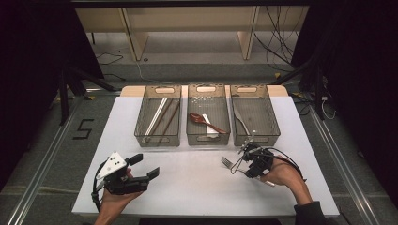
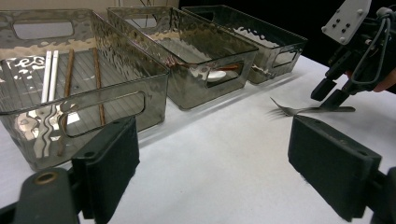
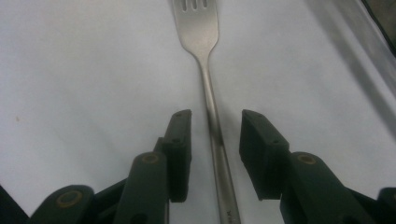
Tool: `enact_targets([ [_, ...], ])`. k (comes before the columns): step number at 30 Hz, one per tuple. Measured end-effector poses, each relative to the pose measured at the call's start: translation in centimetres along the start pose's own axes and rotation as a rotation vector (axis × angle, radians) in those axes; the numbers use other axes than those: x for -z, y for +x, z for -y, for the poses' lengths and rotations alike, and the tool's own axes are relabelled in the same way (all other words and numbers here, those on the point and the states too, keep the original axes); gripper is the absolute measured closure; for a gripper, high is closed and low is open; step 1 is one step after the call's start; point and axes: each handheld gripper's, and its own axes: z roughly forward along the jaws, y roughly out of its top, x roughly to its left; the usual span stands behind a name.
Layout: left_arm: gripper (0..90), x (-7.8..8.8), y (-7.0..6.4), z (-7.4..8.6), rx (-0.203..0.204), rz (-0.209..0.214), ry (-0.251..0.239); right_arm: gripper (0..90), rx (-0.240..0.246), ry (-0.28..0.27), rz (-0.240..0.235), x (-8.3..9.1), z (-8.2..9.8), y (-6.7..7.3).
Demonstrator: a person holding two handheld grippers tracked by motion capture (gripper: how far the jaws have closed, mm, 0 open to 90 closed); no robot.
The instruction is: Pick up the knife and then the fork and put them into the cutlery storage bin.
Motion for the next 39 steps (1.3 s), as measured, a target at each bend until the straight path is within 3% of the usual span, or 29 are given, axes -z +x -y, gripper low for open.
enact_targets([
  [18, 16.0, 0.0, 0.0, 0.0, 0.001, 0.003, 0.0, 78.0, 0.023, 0.05, 0.017, -1.1, -0.1, 0.2],
  [24, 15.9, 0.0, 0.0, 0.0, -0.001, 0.002, 0.001, 79.8, 0.024, 0.058, 0.022, -1.2, -0.1, 0.2],
  [27, 15.9, 0.0, 0.0, 0.0, -0.003, 0.003, 0.002, 80.5, 0.054, 0.061, 0.032, -1.2, -0.1, 0.2],
  [36, 15.9, 0.0, 0.0, 0.0, -0.005, 0.004, 0.003, 83.4, 0.068, 0.069, 0.042, -1.2, -0.3, 0.6],
  [37, 16.0, 0.0, 0.0, 0.0, -0.003, 0.004, 0.001, 83.6, 0.087, 0.073, 0.048, -1.2, -0.3, 0.5],
  [39, 15.9, 0.0, 0.0, 0.0, -0.005, 0.004, 0.003, 83.8, 0.075, 0.068, 0.045, -1.2, -0.3, 0.6],
])
